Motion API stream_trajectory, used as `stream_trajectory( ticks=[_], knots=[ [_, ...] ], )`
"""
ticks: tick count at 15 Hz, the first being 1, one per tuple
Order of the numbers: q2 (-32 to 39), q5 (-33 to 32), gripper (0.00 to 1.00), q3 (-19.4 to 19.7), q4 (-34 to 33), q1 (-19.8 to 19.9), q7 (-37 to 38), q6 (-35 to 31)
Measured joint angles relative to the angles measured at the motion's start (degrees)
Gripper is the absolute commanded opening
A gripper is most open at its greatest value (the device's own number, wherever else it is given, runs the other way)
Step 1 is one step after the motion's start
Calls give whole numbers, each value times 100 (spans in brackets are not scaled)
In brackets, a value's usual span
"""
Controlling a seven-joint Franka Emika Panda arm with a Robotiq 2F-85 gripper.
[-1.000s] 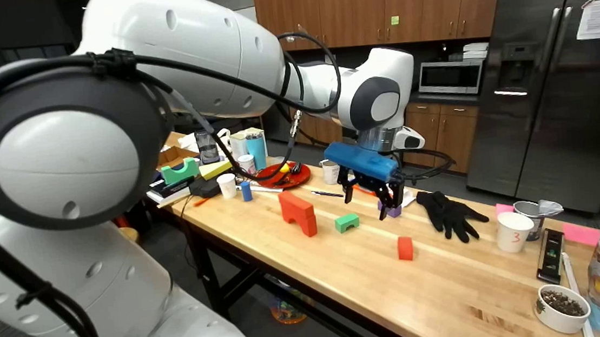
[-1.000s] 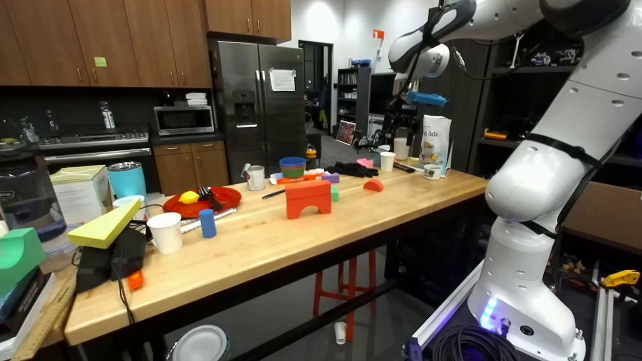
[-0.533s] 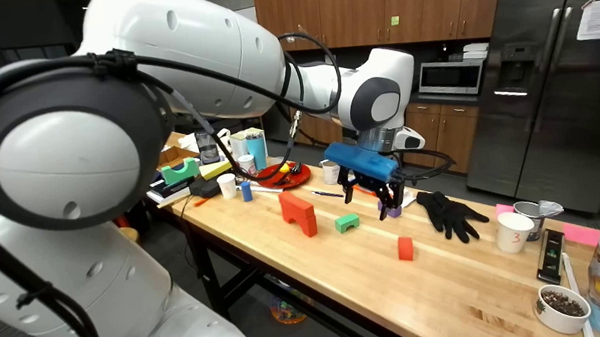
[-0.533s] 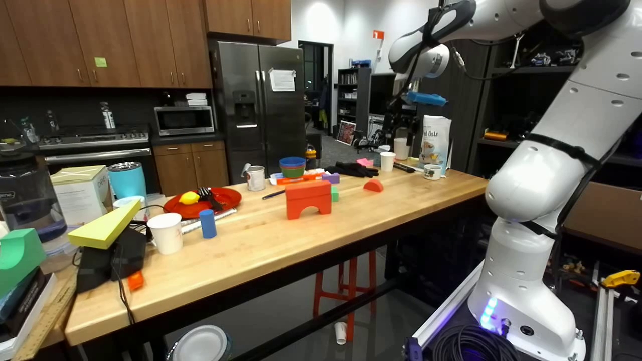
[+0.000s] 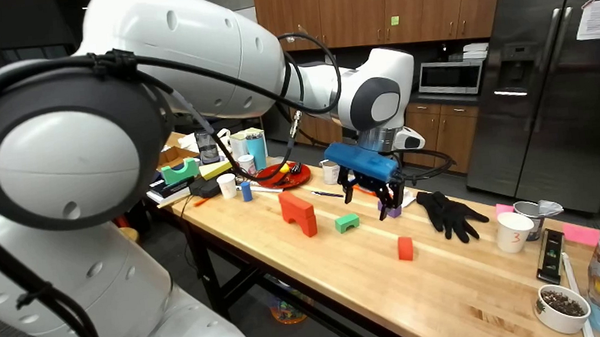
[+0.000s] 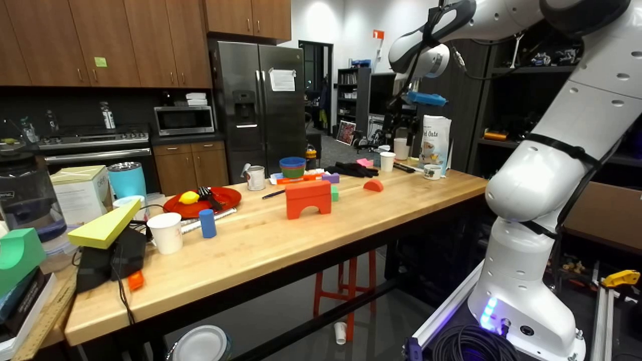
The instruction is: Put the right orange block on the left orange block
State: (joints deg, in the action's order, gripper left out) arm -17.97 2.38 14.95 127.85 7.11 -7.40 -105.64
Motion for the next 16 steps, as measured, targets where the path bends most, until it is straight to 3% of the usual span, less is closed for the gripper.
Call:
stream_trajectory(
  ticks=[10, 16],
  knots=[
    [9, -63, 100, -15, 3, 23, -1, 0],
    [125, -1686, 100, 45, 29, 467, -494, -294]
  ],
)
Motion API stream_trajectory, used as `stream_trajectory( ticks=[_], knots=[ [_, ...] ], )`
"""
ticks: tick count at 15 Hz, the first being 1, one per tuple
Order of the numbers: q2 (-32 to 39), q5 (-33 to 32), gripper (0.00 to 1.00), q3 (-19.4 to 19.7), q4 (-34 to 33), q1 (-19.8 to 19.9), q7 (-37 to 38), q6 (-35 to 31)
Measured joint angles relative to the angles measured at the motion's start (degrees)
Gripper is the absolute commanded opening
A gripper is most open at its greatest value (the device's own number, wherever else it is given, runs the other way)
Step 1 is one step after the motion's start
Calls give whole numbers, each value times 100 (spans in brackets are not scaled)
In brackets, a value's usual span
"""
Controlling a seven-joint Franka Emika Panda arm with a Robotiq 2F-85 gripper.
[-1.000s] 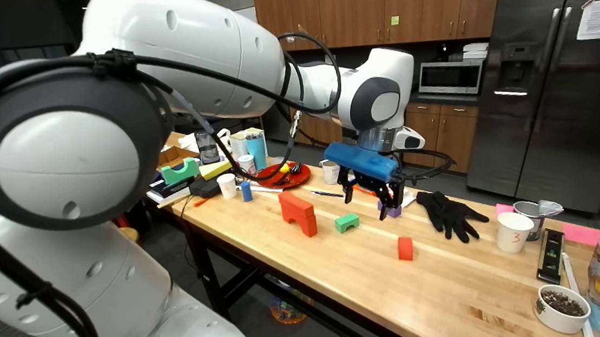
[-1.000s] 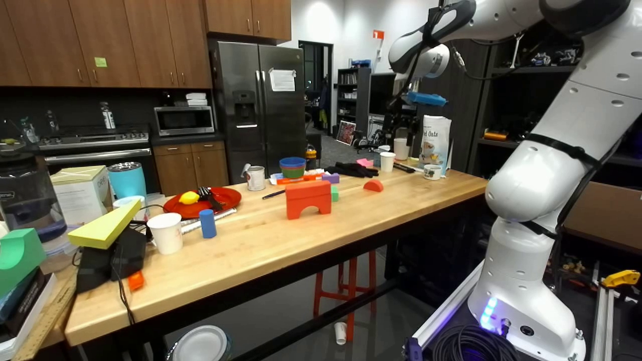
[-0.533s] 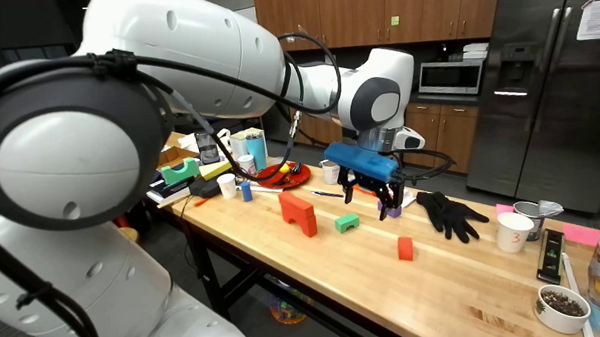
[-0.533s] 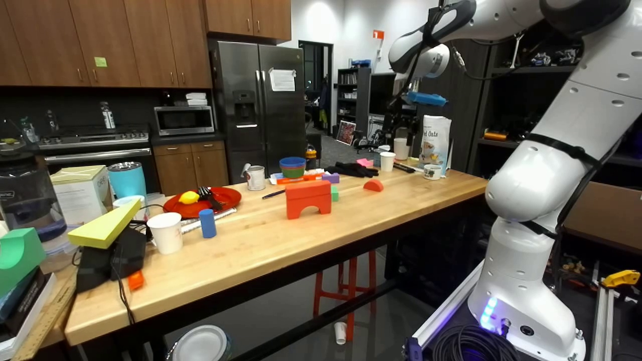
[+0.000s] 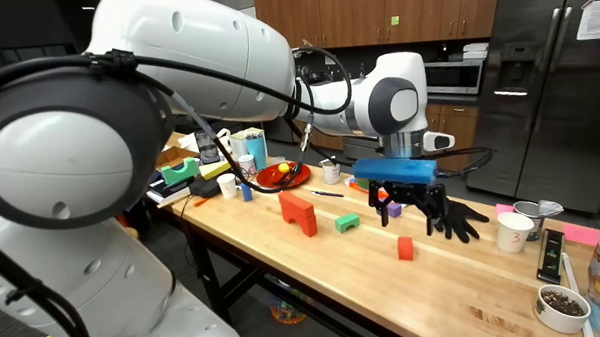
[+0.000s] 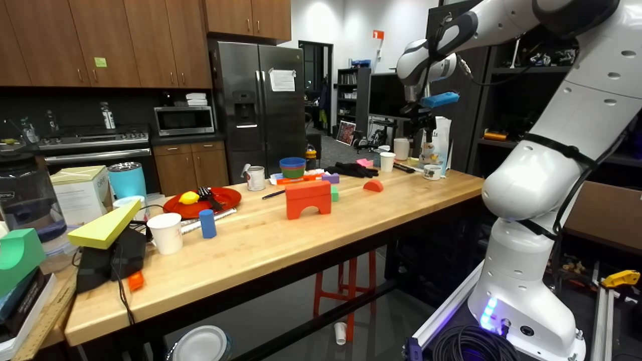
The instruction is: Put the right orange block on the left orange block
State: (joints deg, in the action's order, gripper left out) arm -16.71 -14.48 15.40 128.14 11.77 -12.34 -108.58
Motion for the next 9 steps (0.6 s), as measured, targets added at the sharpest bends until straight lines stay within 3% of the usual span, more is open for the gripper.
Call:
stream_trajectory(
  ticks=[3, 5, 9],
  knots=[
    [80, -477, 100, 83, 58, 67, -562, -614],
    [163, -460, 100, 142, 135, 59, -1028, -1235],
    [439, 347, 100, 292, 316, -51, -2165, -2441]
  ],
)
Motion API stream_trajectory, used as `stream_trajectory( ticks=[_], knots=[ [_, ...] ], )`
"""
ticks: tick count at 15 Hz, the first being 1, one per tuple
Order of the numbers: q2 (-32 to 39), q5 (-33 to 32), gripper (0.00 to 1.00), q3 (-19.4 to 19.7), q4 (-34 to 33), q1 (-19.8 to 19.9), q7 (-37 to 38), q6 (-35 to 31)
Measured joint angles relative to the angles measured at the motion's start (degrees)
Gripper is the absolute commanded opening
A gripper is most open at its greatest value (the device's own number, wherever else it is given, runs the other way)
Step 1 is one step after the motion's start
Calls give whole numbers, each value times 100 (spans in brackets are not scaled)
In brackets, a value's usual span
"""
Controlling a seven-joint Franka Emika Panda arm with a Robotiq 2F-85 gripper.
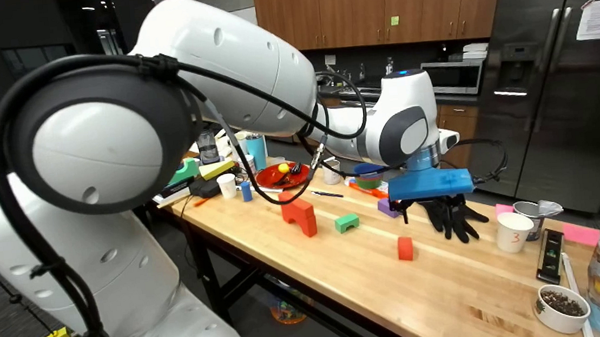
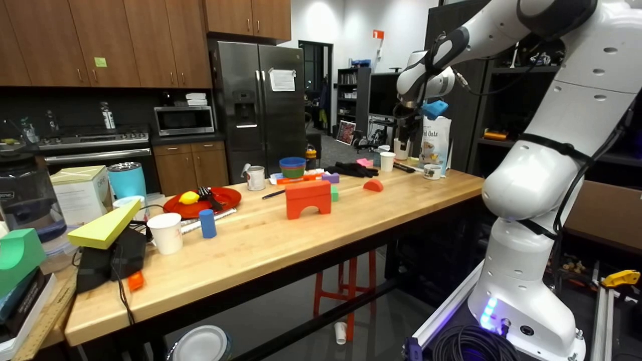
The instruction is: Put the right orange block on the left orange block
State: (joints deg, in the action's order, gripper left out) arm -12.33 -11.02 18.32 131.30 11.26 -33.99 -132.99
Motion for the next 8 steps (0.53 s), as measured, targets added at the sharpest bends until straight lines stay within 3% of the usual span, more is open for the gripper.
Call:
stream_trajectory(
  ticks=[5, 8],
  knots=[
    [381, 1553, 100, 69, 33, -172, -1263, -264],
    [529, 1995, 100, 68, 29, -165, -1610, -266]
  ],
)
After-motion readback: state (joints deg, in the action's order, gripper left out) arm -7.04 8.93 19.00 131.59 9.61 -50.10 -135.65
